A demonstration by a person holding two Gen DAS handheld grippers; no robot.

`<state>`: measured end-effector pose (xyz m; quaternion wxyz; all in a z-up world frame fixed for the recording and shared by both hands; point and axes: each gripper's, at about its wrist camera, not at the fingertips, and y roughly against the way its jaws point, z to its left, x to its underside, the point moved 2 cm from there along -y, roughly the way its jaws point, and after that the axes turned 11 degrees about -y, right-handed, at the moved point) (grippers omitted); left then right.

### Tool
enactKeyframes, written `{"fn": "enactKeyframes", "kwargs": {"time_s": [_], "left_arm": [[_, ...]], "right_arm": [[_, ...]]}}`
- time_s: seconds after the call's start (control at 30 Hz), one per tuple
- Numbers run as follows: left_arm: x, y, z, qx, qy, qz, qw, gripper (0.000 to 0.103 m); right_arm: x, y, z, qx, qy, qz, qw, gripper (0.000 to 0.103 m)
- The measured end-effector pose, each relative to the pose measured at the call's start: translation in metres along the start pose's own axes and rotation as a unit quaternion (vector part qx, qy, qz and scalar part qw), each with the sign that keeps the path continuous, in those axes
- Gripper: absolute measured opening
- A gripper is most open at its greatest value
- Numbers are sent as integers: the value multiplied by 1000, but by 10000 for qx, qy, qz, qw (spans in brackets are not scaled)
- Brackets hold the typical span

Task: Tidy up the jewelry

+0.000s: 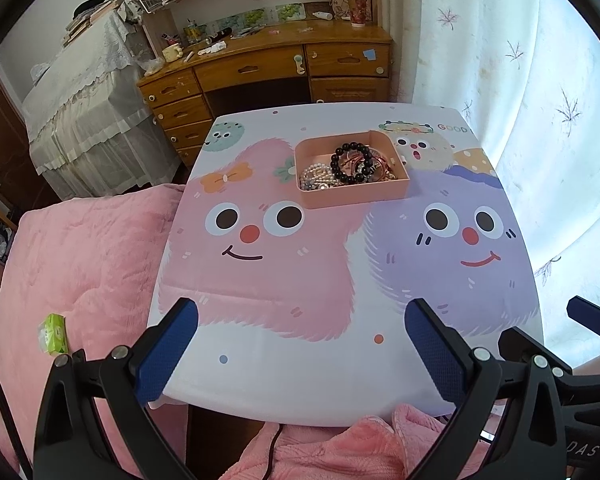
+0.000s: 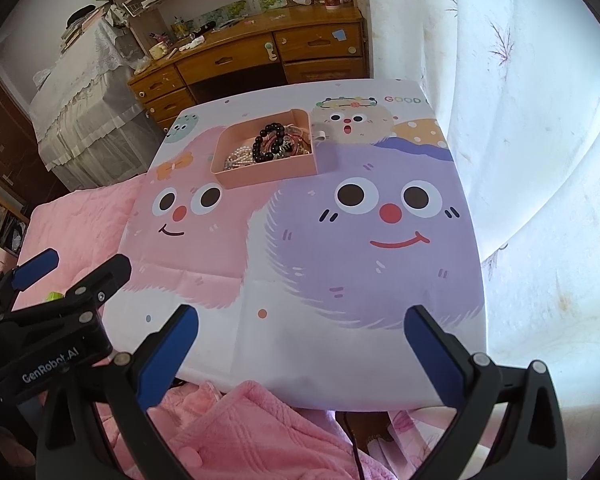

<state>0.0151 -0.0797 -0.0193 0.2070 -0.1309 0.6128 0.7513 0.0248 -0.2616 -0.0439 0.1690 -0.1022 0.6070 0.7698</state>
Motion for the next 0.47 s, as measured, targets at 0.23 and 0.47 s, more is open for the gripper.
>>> {"fn": "enactKeyframes", "kwargs": {"time_s": [0.23,0.47], "left_arm": [[-7,-2,-3,-11,-65,-57,10000,102],[-16,-5,-5,-9,-103,-138,9999,102]], "right_arm": [[-6,-2,-5,23,-77,-10,10000,103],[-14,-6,-9,55,-162,-14,9999,103]]}}
